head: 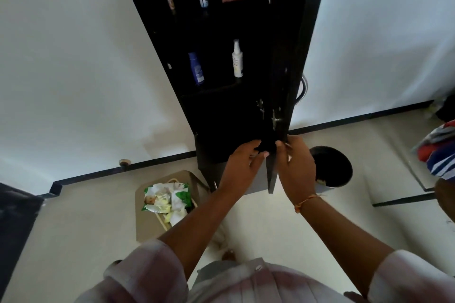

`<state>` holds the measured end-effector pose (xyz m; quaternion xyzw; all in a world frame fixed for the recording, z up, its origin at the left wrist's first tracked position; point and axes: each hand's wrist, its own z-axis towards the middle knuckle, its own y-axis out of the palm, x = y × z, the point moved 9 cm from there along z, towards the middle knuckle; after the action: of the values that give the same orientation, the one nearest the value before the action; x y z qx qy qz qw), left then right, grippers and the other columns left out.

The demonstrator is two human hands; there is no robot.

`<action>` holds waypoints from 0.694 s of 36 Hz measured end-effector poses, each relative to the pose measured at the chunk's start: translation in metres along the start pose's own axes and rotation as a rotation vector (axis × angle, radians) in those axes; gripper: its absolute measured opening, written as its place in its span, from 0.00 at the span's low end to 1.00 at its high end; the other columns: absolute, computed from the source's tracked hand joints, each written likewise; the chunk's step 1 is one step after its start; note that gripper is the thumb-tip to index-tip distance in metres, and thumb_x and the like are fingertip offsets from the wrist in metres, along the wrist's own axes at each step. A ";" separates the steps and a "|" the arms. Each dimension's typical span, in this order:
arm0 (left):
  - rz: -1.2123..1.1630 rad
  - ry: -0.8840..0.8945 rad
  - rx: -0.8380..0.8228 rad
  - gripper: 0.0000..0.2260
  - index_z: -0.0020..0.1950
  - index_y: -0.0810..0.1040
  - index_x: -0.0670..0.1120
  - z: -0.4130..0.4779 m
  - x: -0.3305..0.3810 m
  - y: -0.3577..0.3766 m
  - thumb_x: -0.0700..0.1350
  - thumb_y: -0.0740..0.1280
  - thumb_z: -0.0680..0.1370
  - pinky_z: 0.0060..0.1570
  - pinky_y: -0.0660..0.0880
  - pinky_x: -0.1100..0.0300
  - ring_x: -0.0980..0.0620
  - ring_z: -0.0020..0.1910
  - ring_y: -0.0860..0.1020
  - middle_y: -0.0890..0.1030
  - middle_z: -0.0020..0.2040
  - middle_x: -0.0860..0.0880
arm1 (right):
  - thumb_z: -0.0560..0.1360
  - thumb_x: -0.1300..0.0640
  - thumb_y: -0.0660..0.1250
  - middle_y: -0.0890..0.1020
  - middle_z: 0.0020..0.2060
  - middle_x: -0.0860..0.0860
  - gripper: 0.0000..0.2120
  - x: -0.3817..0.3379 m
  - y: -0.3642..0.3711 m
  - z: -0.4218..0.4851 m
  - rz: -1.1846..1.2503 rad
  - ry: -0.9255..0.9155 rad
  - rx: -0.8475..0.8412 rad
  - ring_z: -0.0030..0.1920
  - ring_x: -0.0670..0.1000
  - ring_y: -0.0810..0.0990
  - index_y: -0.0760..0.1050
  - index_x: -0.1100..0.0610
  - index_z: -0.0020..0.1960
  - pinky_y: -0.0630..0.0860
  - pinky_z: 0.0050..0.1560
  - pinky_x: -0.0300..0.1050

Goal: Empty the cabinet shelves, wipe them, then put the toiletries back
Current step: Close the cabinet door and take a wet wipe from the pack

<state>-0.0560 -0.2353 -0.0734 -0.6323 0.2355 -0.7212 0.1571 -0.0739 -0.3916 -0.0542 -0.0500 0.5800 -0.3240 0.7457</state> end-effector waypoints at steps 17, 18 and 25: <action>0.158 -0.262 0.464 0.13 0.63 0.79 0.51 0.032 -0.093 -0.138 0.52 0.60 0.82 0.50 0.74 0.69 0.55 0.48 0.80 0.82 0.52 0.52 | 0.82 0.60 0.56 0.75 0.64 0.58 0.26 -0.091 0.175 0.006 -0.167 -0.325 -0.644 0.64 0.55 0.75 0.55 0.56 0.78 0.73 0.67 0.51; 0.155 -0.282 0.478 0.13 0.62 0.79 0.52 0.038 -0.101 -0.146 0.52 0.60 0.82 0.53 0.78 0.62 0.54 0.49 0.81 0.83 0.53 0.52 | 0.81 0.62 0.57 0.73 0.67 0.57 0.28 -0.093 0.187 0.009 -0.181 -0.327 -0.651 0.67 0.55 0.73 0.54 0.57 0.78 0.71 0.69 0.53; 0.043 -0.342 0.500 0.12 0.64 0.76 0.48 0.062 -0.123 -0.172 0.44 0.62 0.81 0.57 0.74 0.62 0.52 0.56 0.79 0.81 0.58 0.50 | 0.76 0.64 0.64 0.67 0.72 0.60 0.37 -0.101 0.254 0.036 -0.311 -0.337 -0.689 0.72 0.58 0.68 0.48 0.54 0.79 0.71 0.68 0.58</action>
<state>0.0360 -0.0355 -0.0782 -0.6811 0.0340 -0.6364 0.3605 0.0544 -0.1486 -0.0730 -0.4361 0.5100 -0.2072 0.7119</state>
